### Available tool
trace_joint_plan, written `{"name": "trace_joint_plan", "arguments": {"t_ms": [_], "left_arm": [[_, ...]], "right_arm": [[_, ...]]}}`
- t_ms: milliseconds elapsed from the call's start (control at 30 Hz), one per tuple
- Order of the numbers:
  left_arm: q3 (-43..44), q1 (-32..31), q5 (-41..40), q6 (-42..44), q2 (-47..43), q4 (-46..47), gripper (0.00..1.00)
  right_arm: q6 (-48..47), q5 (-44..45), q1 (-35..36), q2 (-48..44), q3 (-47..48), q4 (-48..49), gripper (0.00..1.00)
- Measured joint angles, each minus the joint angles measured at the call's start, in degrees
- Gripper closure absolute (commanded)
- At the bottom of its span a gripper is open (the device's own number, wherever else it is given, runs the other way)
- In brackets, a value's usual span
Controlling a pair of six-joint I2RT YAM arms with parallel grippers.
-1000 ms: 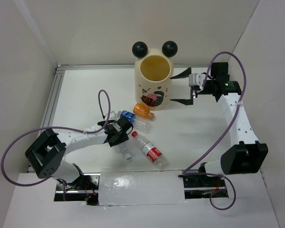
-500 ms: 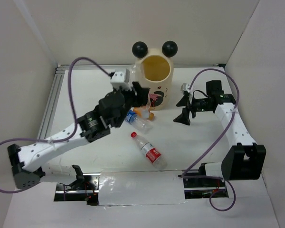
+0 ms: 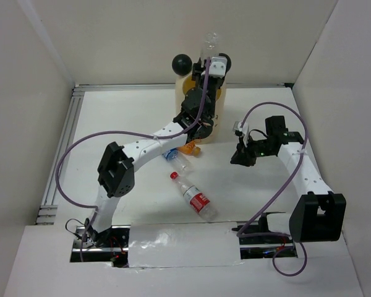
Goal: Put the plastic bottles in the bin
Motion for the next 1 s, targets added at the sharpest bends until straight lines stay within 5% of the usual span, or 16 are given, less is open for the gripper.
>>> {"name": "trace_joint_plan", "arguments": {"t_ms": [100, 167, 200, 367, 533, 733, 867, 1000], "left_arm": [[-1.07, 1.11, -0.92, 4.11, 1.20, 3.19, 0.79], [-1.25, 1.81, -1.44, 5.33, 1.70, 4.55, 0.53], [-1.27, 2.12, -1.84, 5.53, 1.92, 4.94, 0.30], [-1.27, 3.37, -2.64, 5.22, 2.75, 4.83, 0.03], [-2.19, 2.86, -2.84, 4.79, 2.32, 4.13, 0.02], [-12.90, -1.29, -5.09, 3.89, -5.70, 2.01, 0.00], [-23.98, -5.77, -8.94, -1.95, -20.81, -8.81, 0.00], [-34.73, -6.71, -11.47, -19.54, -41.81, -26.82, 0.00]], "right_arm": [[-0.61, 0.07, -0.52, -0.85, -0.17, -0.26, 0.30], [-1.38, -0.09, -1.03, -0.85, -0.17, -0.52, 0.21], [-2.05, -0.31, -1.29, -0.81, -0.17, -0.70, 0.17], [-4.61, -1.09, -1.31, 0.17, 0.11, -2.21, 0.09], [-0.61, 0.22, 4.17, 0.42, 0.11, -0.83, 0.12], [12.17, 5.57, 17.16, 0.46, -1.57, 7.23, 0.14], [23.61, 8.72, 24.55, 0.44, -4.76, 13.60, 0.11], [35.67, 12.81, 31.04, 0.98, -6.80, 18.71, 0.04]]}}
